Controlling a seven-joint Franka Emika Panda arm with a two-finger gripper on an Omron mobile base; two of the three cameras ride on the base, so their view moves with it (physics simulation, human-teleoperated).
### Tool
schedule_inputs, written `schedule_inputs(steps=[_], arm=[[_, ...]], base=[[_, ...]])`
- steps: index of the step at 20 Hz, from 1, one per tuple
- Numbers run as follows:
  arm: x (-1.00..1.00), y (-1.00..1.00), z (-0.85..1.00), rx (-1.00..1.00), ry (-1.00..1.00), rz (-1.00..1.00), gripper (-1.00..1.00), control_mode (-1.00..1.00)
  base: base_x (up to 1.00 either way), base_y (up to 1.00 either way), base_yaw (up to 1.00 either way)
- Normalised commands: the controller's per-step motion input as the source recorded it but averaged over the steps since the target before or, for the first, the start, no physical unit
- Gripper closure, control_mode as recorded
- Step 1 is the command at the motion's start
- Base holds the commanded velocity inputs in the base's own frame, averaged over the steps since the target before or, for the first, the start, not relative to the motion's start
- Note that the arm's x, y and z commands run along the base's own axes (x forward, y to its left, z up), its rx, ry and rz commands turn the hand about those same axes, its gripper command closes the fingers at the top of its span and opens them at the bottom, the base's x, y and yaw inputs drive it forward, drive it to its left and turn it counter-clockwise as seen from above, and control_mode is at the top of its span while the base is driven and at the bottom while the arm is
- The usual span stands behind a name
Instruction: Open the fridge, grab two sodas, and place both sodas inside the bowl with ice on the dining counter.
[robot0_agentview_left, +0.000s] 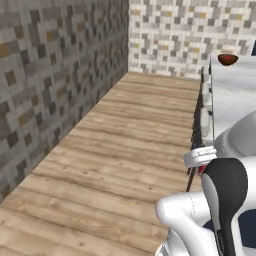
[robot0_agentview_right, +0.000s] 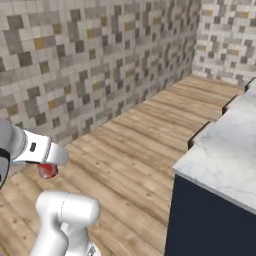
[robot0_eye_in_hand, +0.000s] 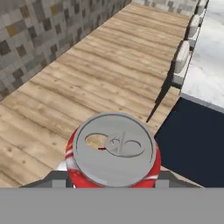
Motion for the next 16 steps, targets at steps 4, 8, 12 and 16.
schedule_inputs(steps=[4, 8, 12, 16], arm=[[0.00, 0.00, 0.00, 0.00, 0.00, 0.00, 1.00, 1.00], [0.00, 0.00, 0.00, 0.00, 0.00, 0.00, 1.00, 1.00], [0.00, 0.00, 0.00, 0.00, 0.00, 0.00, 1.00, 1.00], [0.00, 0.00, 0.00, 0.00, 0.00, 0.00, 1.00, 1.00]], base=[[0.79, 0.91, -0.37], [0.84, 0.79, -0.41], [0.86, 0.76, -0.41], [0.96, 0.70, -0.42]])
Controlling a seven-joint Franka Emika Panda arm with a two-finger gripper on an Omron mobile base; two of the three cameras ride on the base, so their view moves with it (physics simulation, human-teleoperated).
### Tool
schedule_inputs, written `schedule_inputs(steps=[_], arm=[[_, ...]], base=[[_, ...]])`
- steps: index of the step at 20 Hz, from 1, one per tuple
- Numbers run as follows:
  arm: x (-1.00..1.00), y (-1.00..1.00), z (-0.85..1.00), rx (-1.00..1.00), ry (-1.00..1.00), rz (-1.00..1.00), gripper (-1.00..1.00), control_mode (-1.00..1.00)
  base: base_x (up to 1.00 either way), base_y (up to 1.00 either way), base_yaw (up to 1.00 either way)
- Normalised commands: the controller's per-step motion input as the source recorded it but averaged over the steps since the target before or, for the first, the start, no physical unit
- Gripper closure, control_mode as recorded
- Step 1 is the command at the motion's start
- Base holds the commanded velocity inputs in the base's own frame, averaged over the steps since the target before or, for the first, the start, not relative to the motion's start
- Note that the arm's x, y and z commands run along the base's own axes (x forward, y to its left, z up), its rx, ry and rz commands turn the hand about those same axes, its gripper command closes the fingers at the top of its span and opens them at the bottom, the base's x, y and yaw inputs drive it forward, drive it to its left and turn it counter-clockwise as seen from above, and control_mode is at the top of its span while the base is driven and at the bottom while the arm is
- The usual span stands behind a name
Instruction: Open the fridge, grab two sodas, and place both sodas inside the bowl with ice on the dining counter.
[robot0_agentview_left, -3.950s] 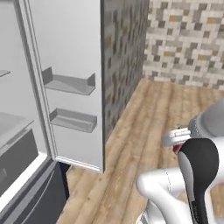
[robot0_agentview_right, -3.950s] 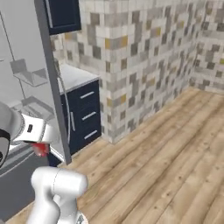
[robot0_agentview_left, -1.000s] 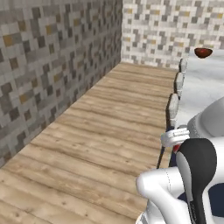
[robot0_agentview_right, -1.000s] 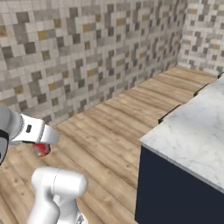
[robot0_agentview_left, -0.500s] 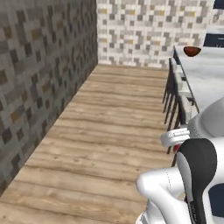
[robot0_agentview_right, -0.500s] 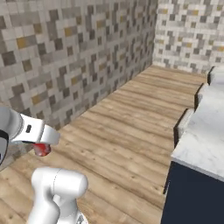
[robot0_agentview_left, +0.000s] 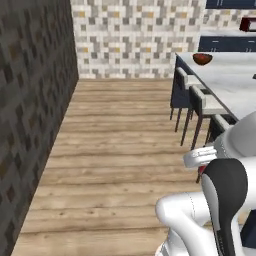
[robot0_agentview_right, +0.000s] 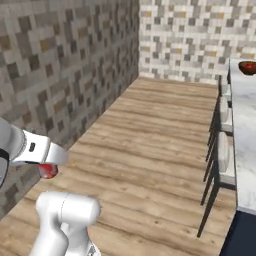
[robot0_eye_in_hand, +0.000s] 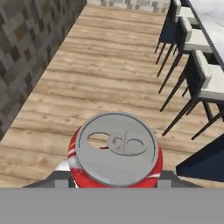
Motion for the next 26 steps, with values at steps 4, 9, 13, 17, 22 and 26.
schedule_inputs(steps=[4, 9, 13, 17, 22, 26], arm=[[0.00, 0.00, 0.00, 0.00, 0.00, 0.00, 1.00, 1.00], [0.00, 0.00, 0.00, 0.00, 0.00, 0.00, 1.00, 1.00], [0.00, 0.00, 0.00, 0.00, 0.00, 0.00, 1.00, 1.00], [0.00, 0.00, 0.00, 0.00, 0.00, 0.00, 1.00, 1.00], [0.00, 0.00, 0.00, 0.00, 0.00, 0.00, 1.00, 1.00], [0.00, 0.00, 0.00, 0.00, 0.00, 0.00, 1.00, 1.00]], base=[[1.00, 0.65, -0.43], [1.00, 0.64, -0.41], [1.00, 0.68, -0.42], [0.98, 0.68, -0.42], [0.95, 0.70, -0.41], [0.94, 0.72, -0.41]])
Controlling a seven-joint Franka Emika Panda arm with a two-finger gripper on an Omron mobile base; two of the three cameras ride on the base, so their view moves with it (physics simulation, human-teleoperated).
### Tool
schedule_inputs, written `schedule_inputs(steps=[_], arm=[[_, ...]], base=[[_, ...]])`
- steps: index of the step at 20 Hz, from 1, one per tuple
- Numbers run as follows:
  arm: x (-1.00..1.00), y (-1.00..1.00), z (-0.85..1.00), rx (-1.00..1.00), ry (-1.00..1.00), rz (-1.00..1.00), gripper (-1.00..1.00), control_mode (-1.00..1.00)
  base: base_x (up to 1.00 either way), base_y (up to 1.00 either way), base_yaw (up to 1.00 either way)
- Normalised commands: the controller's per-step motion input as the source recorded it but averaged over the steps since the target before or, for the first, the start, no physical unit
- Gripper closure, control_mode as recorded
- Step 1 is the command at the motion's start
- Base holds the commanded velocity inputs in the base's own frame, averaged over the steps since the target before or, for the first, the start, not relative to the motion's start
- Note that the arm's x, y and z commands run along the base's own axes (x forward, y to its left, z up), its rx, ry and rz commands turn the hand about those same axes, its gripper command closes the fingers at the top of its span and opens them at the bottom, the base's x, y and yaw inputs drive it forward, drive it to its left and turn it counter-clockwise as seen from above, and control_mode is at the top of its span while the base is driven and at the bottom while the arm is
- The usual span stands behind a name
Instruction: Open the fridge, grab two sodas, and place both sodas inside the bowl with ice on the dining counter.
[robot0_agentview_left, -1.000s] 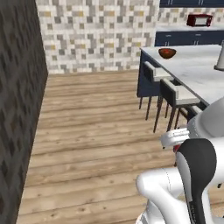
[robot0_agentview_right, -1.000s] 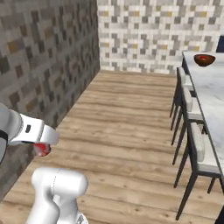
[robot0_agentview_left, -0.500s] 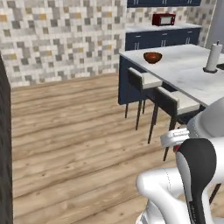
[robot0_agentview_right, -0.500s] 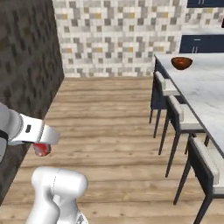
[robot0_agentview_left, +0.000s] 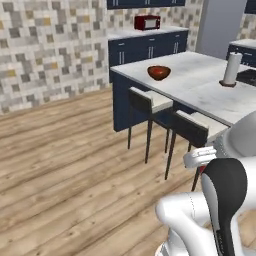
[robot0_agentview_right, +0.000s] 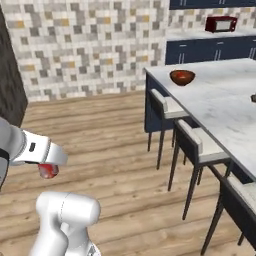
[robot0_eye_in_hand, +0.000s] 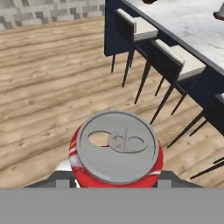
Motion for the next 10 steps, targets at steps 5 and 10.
schedule_inputs(steps=[5, 10], arm=[[0.00, 0.00, 0.00, 0.00, 0.00, 0.00, 1.00, 1.00], [0.00, 0.00, 0.00, 0.00, 0.00, 0.00, 1.00, 1.00]], base=[[0.92, 0.81, -0.37], [0.93, 0.89, -0.34]])
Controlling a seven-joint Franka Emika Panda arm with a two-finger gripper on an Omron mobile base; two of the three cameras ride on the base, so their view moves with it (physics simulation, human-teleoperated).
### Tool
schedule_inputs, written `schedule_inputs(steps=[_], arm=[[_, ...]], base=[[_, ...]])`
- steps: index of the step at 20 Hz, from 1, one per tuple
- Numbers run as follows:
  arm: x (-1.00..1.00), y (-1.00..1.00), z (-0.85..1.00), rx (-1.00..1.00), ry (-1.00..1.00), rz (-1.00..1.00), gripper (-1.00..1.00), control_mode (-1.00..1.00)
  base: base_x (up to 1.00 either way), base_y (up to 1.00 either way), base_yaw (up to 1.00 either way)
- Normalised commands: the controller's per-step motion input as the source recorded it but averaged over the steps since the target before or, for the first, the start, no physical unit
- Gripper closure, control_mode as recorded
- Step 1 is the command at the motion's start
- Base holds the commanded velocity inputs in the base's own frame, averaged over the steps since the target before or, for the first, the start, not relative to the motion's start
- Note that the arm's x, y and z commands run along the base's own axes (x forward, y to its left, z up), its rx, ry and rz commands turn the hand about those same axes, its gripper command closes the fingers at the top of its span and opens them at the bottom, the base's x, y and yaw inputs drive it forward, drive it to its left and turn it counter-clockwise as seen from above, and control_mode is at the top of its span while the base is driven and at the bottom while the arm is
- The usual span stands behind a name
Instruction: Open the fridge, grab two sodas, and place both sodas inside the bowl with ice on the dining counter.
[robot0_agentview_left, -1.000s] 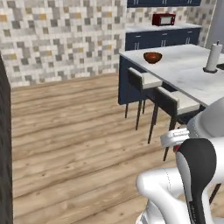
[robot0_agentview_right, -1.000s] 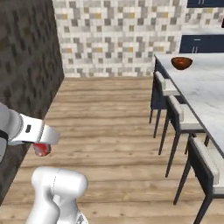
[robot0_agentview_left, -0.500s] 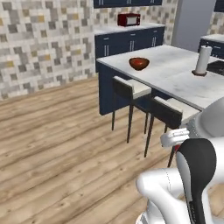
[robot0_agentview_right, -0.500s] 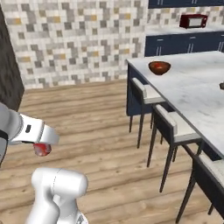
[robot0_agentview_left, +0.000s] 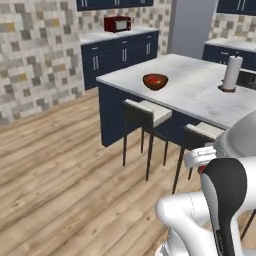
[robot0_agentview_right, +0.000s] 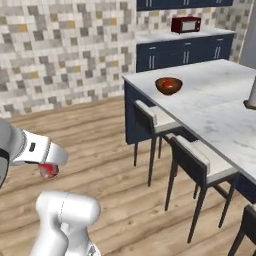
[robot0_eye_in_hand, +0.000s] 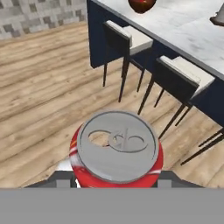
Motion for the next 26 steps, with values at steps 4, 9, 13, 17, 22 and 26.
schedule_inputs(steps=[4, 9, 13, 17, 22, 26], arm=[[0.00, 0.00, 0.00, 0.00, 0.00, 0.00, 1.00, 1.00], [0.00, 0.00, 0.00, 0.00, 0.00, 0.00, 1.00, 1.00], [0.00, 0.00, 0.00, 0.00, 0.00, 0.00, 1.00, 1.00], [0.00, 0.00, 0.00, 0.00, 0.00, 0.00, 1.00, 1.00], [0.00, 0.00, 0.00, 0.00, 0.00, 0.00, 1.00, 1.00], [0.00, 0.00, 0.00, 0.00, 0.00, 0.00, 1.00, 1.00]], base=[[0.97, 0.85, -0.35], [1.00, 0.76, -0.38], [1.00, 0.71, -0.39], [1.00, 0.61, -0.44], [1.00, 0.53, -0.43], [0.99, 0.42, -0.41]])
